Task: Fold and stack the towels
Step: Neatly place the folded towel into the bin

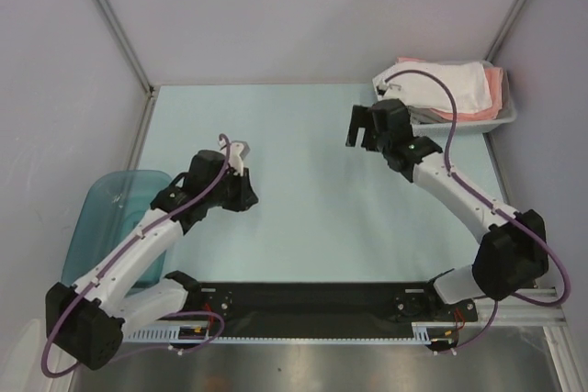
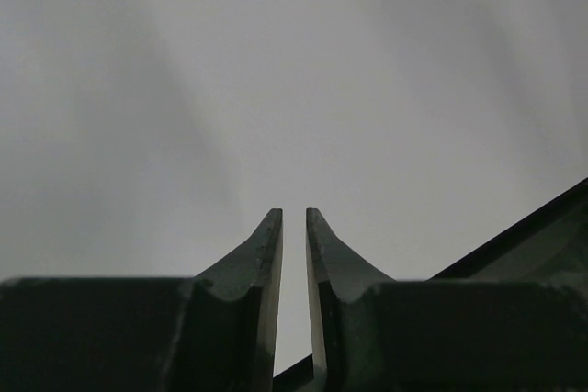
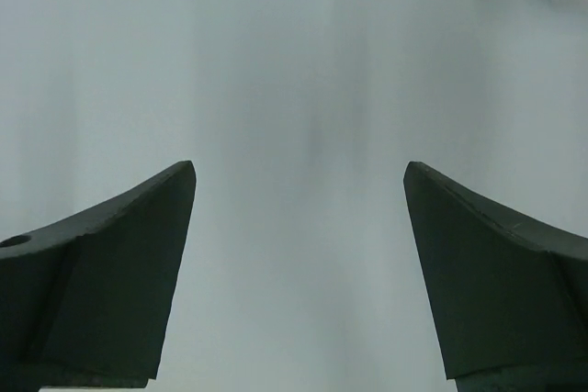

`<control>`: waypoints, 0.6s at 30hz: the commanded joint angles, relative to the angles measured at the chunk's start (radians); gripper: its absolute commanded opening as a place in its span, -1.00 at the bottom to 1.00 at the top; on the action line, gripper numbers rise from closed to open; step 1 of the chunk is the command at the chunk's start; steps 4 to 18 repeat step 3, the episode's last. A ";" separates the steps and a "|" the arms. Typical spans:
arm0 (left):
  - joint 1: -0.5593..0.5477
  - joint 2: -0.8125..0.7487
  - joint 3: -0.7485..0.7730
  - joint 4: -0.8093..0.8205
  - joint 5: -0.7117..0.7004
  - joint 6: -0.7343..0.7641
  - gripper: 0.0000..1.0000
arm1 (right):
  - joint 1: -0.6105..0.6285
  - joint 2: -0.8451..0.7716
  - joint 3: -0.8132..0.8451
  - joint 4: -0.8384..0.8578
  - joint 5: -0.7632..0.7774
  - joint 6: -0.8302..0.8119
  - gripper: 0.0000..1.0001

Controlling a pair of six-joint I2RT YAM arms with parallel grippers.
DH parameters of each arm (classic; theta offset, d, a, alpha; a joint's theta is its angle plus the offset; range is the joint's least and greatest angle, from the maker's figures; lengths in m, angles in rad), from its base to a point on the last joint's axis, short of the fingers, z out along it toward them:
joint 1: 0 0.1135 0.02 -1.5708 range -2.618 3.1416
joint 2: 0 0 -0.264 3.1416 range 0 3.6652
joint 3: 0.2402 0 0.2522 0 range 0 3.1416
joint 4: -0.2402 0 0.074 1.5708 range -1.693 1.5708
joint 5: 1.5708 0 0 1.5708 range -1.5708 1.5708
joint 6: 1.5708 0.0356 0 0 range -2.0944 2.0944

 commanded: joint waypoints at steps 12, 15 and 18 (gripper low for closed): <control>0.004 -0.042 0.028 0.044 -0.027 0.012 -0.57 | 0.033 -0.099 -0.114 0.063 0.039 0.071 1.00; 0.004 -0.042 0.028 0.044 -0.027 0.012 -0.57 | 0.033 -0.099 -0.114 0.063 0.039 0.071 1.00; 0.004 -0.042 0.028 0.044 -0.027 0.012 -0.57 | 0.033 -0.099 -0.114 0.063 0.039 0.071 1.00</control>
